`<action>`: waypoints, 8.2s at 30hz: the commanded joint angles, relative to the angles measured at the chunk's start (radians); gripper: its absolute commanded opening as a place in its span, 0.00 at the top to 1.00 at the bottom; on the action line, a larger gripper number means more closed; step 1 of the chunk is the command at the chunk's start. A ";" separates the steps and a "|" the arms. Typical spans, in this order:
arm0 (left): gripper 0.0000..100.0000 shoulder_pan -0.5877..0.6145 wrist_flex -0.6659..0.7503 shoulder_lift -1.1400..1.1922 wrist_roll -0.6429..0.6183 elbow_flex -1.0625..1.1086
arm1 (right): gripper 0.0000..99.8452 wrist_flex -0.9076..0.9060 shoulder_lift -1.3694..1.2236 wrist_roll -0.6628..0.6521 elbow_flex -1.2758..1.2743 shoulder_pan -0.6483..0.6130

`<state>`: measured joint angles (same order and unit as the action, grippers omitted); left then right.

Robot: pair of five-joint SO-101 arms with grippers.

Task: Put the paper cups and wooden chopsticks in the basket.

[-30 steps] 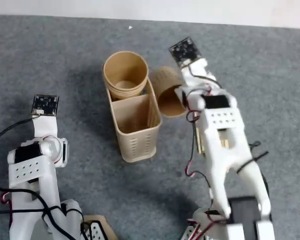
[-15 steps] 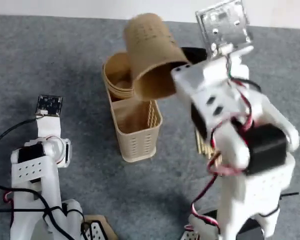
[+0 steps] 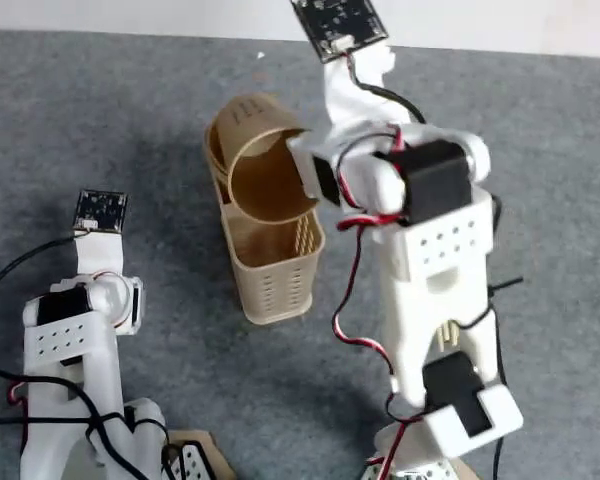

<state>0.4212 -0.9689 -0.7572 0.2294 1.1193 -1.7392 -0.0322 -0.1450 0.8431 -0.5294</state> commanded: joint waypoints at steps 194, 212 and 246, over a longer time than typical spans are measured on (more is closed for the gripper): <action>0.82 -0.174 0.353 -0.021 -0.003 0.203 | 0.99 0.711 0.156 -0.117 -0.814 0.519; 0.82 -0.174 0.354 -0.019 -0.003 0.205 | 1.00 0.961 0.588 0.138 -0.673 0.139; 0.82 -0.174 0.354 -0.019 -0.003 0.205 | 0.81 1.237 1.168 0.132 -1.681 -0.050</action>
<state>0.2570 -0.6299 -0.7664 0.2294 1.3280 -0.4488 1.1032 -0.0176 -0.8984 -0.5754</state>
